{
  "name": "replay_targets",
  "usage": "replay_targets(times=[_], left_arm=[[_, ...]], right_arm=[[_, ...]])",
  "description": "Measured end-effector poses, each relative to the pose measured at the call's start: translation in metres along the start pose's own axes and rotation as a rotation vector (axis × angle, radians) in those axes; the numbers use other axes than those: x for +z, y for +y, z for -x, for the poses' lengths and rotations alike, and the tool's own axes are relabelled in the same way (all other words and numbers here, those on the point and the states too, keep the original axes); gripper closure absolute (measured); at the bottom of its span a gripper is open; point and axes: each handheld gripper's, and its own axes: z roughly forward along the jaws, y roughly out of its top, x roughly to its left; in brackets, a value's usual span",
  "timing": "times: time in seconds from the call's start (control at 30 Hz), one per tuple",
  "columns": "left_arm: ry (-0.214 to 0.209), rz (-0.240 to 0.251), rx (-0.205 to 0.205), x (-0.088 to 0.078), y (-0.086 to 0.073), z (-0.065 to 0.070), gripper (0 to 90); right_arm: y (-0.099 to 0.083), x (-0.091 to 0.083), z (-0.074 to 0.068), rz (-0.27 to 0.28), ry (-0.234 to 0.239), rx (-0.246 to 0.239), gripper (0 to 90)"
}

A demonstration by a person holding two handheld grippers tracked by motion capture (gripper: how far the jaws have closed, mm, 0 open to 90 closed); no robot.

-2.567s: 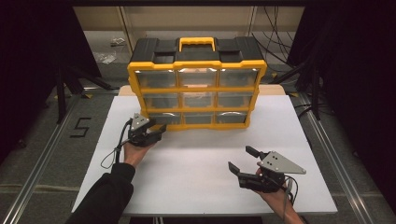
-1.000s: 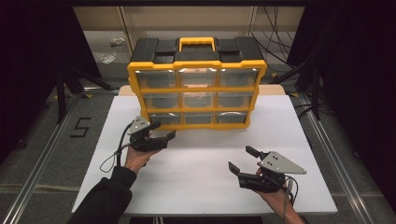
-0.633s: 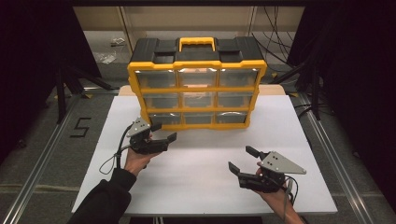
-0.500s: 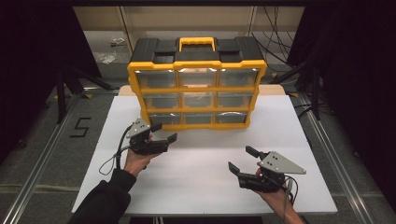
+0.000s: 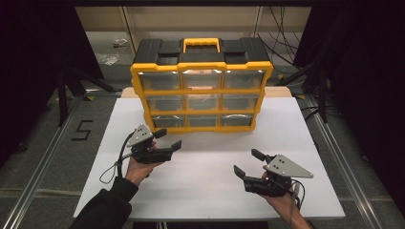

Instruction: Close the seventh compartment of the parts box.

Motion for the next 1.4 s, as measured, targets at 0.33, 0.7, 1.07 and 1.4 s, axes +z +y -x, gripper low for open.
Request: replay_targets(times=[0.33, 0.7, 1.07, 1.4], left_arm=[[-0.041, -0.008, 0.001, -0.005, -0.004, 0.012, 20.1], [-0.068, 0.013, 0.022, -0.013, -0.005, 0.021, 20.1], [-0.078, 0.049, 0.051, -0.022, -0.006, 0.028, 20.1], [-0.084, 0.067, 0.018, -0.027, -0.009, 0.032, 20.2]], right_arm=[[0.0, 0.0, -0.001, 0.004, 0.002, -0.002, 21.4], [0.0, 0.0, 0.0, 0.001, 0.004, 0.002, 21.3], [0.0, 0.0, 0.001, 0.002, 0.011, 0.019, 21.4], [0.0, 0.0, 0.001, 0.001, 0.008, 0.018, 21.3]])
